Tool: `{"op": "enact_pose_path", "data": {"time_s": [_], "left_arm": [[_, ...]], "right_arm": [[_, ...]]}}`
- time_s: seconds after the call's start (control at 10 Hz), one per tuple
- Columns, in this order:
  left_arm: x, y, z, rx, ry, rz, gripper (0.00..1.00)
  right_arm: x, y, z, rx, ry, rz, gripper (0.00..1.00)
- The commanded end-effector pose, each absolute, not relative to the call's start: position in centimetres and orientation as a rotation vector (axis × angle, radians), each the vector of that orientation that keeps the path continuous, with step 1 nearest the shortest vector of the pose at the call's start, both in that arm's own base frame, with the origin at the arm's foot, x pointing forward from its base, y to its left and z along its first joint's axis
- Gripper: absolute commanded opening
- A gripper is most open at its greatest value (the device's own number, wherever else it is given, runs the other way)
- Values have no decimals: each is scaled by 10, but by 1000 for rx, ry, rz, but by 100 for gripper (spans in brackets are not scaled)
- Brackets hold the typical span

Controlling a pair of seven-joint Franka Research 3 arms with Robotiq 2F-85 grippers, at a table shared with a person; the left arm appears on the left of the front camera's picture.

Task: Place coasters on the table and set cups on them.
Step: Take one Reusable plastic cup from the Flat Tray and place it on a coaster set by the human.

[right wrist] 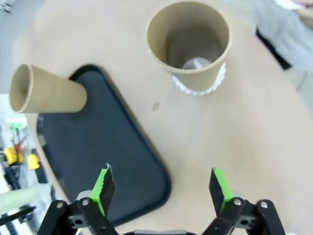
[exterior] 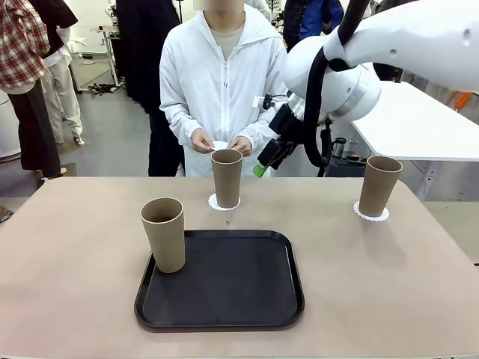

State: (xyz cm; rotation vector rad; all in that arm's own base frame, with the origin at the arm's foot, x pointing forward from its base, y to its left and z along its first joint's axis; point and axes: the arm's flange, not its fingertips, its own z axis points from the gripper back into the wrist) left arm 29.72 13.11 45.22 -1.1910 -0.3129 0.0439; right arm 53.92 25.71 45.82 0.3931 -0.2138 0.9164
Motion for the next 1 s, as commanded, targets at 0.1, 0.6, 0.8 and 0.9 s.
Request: {"op": "enact_pose_path", "data": {"time_s": [0.1,0.6,0.8,0.9], "left_arm": [[296,132,452,-1205,-328,36,100],[296,132,452,-1205,-328,36,100],[296,132,452,-1205,-328,36,100],[296,132,452,-1205,-328,36,100]], "right_arm": [[534,277,500,259,-58,836,100],[523,269,502,254,-80,834,100],[523,269,502,254,-80,834,100],[523,269,502,254,-80,834,100]]}}
